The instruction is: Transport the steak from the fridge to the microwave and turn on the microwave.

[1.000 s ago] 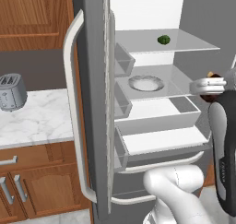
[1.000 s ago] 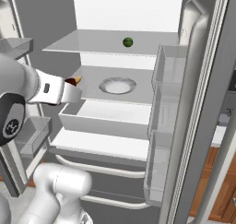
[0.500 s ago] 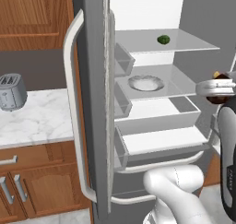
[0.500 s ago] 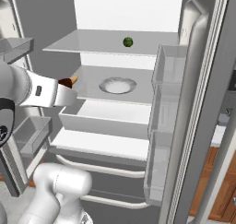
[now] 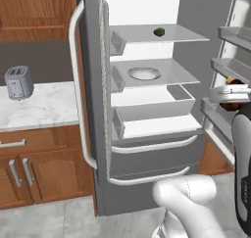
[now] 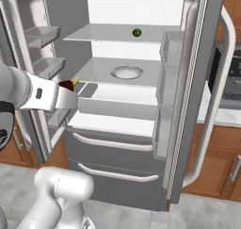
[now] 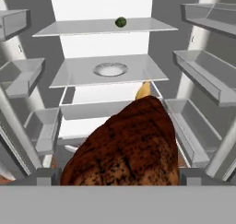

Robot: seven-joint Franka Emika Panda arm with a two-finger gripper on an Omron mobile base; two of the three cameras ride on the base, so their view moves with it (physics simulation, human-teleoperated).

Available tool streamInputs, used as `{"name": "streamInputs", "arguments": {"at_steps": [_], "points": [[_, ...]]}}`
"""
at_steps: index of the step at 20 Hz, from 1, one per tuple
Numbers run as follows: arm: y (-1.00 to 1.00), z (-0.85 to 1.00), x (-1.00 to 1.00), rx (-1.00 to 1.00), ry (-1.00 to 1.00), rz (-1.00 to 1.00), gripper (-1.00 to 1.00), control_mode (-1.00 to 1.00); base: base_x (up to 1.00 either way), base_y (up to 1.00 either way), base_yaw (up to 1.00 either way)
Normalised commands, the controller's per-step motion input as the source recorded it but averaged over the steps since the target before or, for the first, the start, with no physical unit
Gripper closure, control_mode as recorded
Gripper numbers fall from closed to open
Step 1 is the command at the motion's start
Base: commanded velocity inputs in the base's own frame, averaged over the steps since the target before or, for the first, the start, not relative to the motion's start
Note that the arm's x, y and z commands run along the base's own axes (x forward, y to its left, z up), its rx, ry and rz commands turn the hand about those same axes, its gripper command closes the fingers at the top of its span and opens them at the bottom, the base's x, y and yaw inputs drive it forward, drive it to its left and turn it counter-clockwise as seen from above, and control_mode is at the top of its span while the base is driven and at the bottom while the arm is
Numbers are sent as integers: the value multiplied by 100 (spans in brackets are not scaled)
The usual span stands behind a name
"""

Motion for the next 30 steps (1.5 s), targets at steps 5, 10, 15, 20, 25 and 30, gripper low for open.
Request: {"name": "streamInputs", "arguments": {"at_steps": [5,10,15,20,25,30], "points": [[0,0,0,0,0,0,100,100,-67,0,0],[0,0,0,0,0,0,100,100,-44,-30,0],[0,0,0,0,0,0,100,100,-35,-73,0],[0,0,0,0,0,0,100,100,-30,-87,0],[0,0,0,0,0,0,100,100,-24,-88,0],[0,0,0,0,0,0,100,100,-19,-88,0]]}}
